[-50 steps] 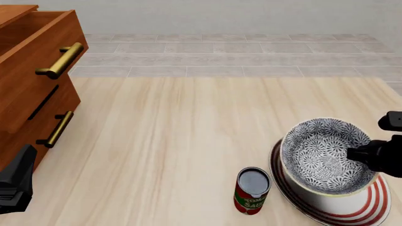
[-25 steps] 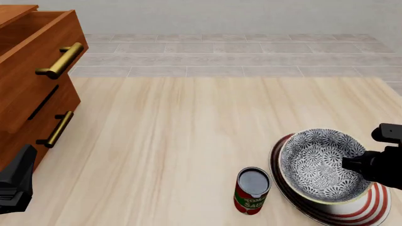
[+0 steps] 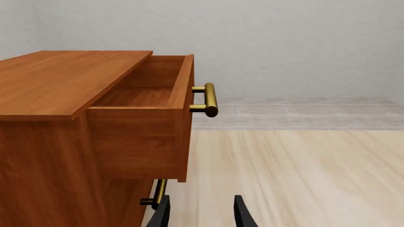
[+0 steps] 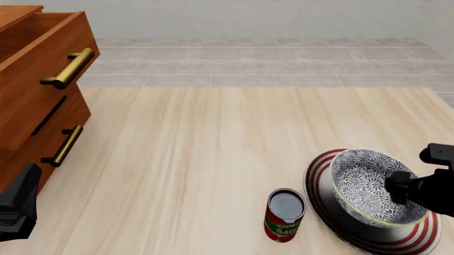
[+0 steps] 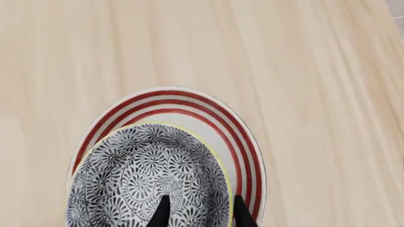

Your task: Put the bowl on the plate.

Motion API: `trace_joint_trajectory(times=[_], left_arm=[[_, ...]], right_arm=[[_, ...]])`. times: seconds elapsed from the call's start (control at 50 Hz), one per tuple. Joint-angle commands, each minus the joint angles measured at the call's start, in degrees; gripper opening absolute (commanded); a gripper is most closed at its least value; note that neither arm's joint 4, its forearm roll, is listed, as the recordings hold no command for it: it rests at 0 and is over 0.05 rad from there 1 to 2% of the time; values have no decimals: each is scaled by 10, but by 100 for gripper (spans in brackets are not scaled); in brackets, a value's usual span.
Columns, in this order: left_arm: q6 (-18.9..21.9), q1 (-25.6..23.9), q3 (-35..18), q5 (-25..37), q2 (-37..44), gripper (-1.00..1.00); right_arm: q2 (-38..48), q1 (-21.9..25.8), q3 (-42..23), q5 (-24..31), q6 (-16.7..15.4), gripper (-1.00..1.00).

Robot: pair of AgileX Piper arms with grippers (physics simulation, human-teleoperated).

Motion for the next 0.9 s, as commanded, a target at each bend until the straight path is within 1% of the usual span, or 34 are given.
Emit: trace_joint_trajectory(times=[0.02,0.28,0.5,0.64,0.9], left_arm=[[0,0,0,0,0,100],[0,0,0,0,0,100],[0,0,0,0,0,100],[0,0,0,0,0,100],[0,0,0,0,0,100]], right_arm=[[2,-6,1,2,-9,100],[-6,-14,-19,22,-20,100],[-39,-18,-67,70,-32,100],[-66,-10,-99,107,-36,100],[-88,8,-146,148,-40,100]])
